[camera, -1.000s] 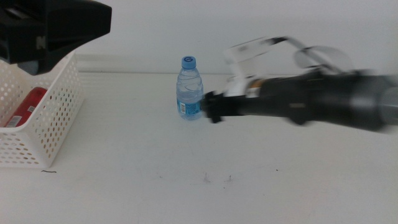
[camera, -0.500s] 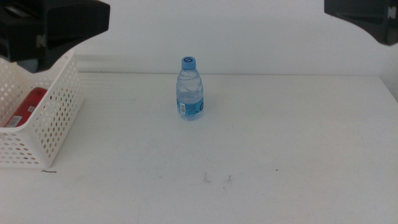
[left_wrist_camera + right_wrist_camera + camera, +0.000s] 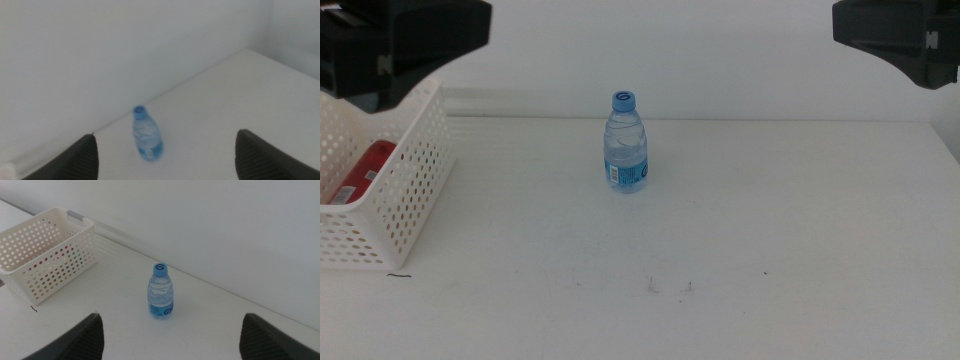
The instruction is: Use arms to grab the bottles and put them into the dustbin to the left of the table.
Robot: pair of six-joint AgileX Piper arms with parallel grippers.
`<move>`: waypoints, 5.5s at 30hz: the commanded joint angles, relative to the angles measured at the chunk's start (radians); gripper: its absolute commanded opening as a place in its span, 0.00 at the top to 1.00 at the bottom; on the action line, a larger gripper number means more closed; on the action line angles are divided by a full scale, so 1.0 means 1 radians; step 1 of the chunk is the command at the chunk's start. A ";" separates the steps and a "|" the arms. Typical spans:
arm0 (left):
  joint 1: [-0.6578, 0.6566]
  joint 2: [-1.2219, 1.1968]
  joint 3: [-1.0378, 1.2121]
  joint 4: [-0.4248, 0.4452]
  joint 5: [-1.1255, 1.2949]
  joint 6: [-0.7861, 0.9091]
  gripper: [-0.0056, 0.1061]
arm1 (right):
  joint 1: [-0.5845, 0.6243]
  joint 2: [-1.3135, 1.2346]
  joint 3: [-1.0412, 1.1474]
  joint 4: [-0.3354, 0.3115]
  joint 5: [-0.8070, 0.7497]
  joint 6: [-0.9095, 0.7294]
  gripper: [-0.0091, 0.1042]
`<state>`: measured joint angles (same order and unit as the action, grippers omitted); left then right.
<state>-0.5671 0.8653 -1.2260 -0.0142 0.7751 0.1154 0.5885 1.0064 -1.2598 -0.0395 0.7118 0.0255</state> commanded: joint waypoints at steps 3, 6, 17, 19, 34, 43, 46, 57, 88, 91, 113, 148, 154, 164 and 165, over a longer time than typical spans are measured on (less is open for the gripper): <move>-0.001 -0.025 0.138 0.049 -0.175 -0.012 0.11 | -0.008 -0.004 0.000 -0.009 -0.007 0.000 0.16; -0.001 -0.058 0.423 0.038 -0.594 -0.012 0.11 | -0.008 -0.004 0.000 -0.009 -0.007 0.000 0.16; -0.001 0.117 1.105 -0.098 -1.480 -0.150 0.11 | -0.008 -0.004 0.000 -0.009 -0.007 0.000 0.16; -0.001 0.151 1.102 -0.114 -1.444 -0.147 0.11 | -0.008 -0.004 0.000 -0.009 -0.007 0.000 0.16; 0.050 0.777 0.821 -0.090 -1.805 -0.115 0.11 | -0.008 -0.004 0.000 -0.009 -0.007 0.000 0.16; 0.144 1.071 0.518 0.102 -1.751 -0.225 0.11 | -0.008 -0.004 0.000 -0.009 -0.007 0.000 0.16; 0.158 1.147 0.448 0.102 -1.751 -0.230 0.11 | -0.008 -0.004 0.000 -0.009 -0.007 0.000 0.16; 0.177 1.315 0.221 0.173 -1.652 -0.247 0.11 | -0.008 -0.004 0.000 -0.009 -0.007 0.000 0.16; 0.146 1.073 -0.062 0.226 -0.757 -0.469 0.97 | -0.008 -0.004 0.000 -0.009 -0.007 0.000 0.16; 0.125 0.954 -0.062 0.215 -0.502 -0.425 0.97 | -0.008 -0.004 0.000 -0.009 -0.007 0.000 0.16; 0.695 0.704 -0.328 -0.188 0.402 0.229 0.97 | -0.008 -0.004 0.000 -0.009 -0.007 0.000 0.16; 0.877 1.173 -0.469 -0.218 0.312 0.352 0.41 | -0.008 -0.004 0.000 -0.009 -0.007 0.000 0.16; 0.875 1.147 -0.471 -0.223 0.371 0.291 0.11 | -0.008 -0.004 0.000 -0.009 -0.007 0.000 0.16; 0.745 0.811 -0.312 -0.188 0.301 0.175 0.11 | -0.008 -0.004 0.000 -0.009 -0.007 0.000 0.16; 0.724 0.752 -0.279 -0.188 0.277 0.170 0.11 | -0.008 -0.004 0.000 -0.009 -0.007 0.000 0.16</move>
<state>0.1851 1.6972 -1.5414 -0.1966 1.0781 0.3120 0.5877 1.0064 -1.2598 -0.0395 0.7118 0.0279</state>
